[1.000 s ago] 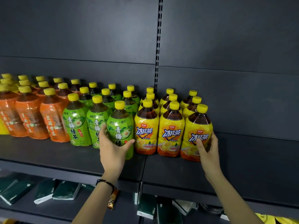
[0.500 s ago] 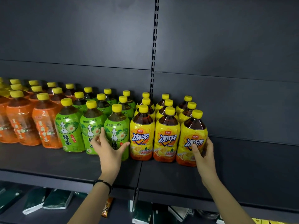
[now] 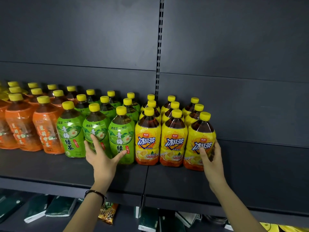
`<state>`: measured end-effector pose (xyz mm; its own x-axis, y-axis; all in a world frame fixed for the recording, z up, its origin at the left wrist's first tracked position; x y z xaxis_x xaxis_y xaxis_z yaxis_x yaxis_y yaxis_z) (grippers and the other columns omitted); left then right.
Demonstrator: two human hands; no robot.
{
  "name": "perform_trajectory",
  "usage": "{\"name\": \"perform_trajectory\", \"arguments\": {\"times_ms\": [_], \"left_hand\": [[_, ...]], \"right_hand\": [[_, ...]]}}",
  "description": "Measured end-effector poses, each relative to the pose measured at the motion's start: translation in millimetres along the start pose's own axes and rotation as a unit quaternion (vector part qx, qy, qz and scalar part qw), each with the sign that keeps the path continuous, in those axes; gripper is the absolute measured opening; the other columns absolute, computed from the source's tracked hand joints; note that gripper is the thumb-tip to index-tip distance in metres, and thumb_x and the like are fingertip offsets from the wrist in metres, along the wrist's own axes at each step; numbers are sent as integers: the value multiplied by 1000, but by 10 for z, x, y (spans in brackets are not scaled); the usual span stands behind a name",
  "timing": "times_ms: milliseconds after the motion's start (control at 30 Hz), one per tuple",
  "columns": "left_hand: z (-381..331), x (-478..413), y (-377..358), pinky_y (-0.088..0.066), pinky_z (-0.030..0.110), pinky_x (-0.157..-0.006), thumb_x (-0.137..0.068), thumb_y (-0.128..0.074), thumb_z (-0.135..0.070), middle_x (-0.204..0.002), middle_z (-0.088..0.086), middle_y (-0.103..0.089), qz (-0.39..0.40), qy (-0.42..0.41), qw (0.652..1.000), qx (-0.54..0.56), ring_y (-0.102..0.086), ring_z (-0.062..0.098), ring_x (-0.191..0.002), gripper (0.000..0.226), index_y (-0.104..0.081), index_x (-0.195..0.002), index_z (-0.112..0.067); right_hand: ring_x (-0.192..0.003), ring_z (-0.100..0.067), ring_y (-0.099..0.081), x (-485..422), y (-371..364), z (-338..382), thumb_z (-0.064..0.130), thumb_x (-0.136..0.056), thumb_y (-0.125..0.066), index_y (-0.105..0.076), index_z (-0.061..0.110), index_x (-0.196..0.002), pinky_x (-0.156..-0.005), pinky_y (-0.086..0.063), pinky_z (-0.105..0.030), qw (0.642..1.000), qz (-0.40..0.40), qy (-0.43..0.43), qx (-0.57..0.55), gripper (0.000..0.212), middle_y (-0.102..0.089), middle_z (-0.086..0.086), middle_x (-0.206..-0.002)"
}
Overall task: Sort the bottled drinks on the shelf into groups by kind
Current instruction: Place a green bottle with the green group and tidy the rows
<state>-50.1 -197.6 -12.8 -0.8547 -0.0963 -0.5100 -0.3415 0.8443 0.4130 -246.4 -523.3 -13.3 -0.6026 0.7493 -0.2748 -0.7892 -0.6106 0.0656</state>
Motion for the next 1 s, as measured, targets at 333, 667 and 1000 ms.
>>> {"name": "perform_trajectory", "arguments": {"times_ms": [333, 667, 1000], "left_hand": [[-45, 43, -24, -39, 69, -86, -56, -79, -53, -155, 24, -11, 2, 52, 999, -13, -19, 53, -132, 124, -10, -153, -18], [20, -10, 158, -31, 58, -105, -60, -86, -38, -151, 21, -24, -8, 39, 999, 8, -21, 38, -140, 108, -26, -148, -17], [301, -306, 475, -18, 55, -112, -61, -84, -45, -154, 27, -15, -52, 76, 996, 10, -15, 43, -143, 119, -17, -152, -10]], "right_hand": [[-127, -15, -47, 36, -32, 20, 56, -78, -61, -31, 51, -139, -99, -48, -44, 1000, 5, -10, -29, 68, -45, 5, -139], [-125, -17, -48, 63, 1, -65, 52, -80, -62, -38, 38, -137, -98, -46, -40, 998, -52, -14, -18, 63, -47, 4, -135], [-120, -15, -44, 797, -765, 359, 21, -81, -74, -48, 29, -127, -103, -42, -44, 991, -85, 71, 81, 53, -40, 6, -128]]}}
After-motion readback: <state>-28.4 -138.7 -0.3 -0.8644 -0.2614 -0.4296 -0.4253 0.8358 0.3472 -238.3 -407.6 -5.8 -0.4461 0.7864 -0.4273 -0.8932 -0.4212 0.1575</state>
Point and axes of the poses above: each hand's wrist, its own x-axis away from the middle knuckle, its own y-axis out of the back of the hand, z = x × y, the point moved 6 cm from there along -x, towards the middle knuckle
